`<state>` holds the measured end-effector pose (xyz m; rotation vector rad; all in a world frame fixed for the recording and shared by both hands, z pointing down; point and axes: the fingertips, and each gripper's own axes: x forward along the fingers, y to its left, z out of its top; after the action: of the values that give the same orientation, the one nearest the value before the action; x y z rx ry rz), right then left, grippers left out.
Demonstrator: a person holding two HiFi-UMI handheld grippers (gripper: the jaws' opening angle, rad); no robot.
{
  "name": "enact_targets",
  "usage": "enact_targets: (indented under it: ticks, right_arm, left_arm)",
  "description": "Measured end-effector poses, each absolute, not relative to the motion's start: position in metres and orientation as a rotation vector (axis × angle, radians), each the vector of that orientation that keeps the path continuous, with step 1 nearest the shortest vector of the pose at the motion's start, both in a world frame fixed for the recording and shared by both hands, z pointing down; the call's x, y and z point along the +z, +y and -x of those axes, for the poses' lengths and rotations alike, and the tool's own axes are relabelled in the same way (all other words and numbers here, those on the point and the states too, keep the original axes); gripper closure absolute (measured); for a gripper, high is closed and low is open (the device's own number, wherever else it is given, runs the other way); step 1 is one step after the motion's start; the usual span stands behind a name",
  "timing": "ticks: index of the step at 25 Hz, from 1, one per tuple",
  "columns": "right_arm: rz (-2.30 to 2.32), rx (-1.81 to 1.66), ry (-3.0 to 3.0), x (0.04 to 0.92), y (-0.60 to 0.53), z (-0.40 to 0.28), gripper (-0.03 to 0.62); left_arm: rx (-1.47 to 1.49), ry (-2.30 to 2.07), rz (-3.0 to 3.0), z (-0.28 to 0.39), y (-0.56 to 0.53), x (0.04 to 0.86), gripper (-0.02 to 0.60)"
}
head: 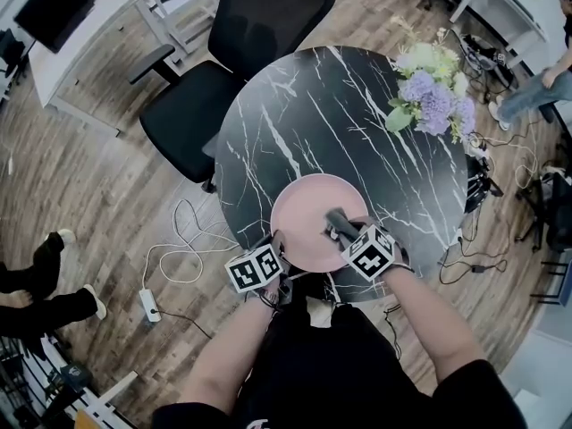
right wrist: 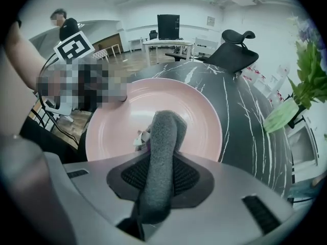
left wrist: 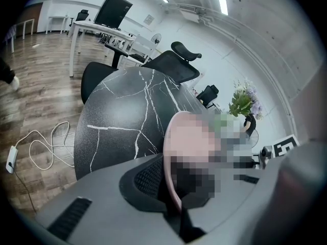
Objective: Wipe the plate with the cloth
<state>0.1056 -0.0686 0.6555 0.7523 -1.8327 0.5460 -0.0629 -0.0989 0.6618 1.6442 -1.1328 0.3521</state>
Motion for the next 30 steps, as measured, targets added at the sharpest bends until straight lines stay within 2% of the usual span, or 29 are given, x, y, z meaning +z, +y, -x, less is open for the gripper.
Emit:
enact_targets:
  ticks: [23, 28, 30]
  right_arm:
    - [-1.070, 0.528, -1.812, 0.651, -0.135, -0.131, 0.482]
    - [-1.132, 0.580, -1.915, 0.643, -0.140, -0.129, 0.482]
    - [-1.151, 0.604, -1.968, 0.637, -0.139, -0.129, 0.482]
  left_arm:
    - [0.385, -1.132, -1.648, 0.065, -0.097, 0.662, 0.549]
    - [0.397, -1.095, -1.686, 0.064, -0.097, 0.661, 0.532]
    - [0.411, -1.089, -1.717, 0.064, -0.097, 0.659, 0.505]
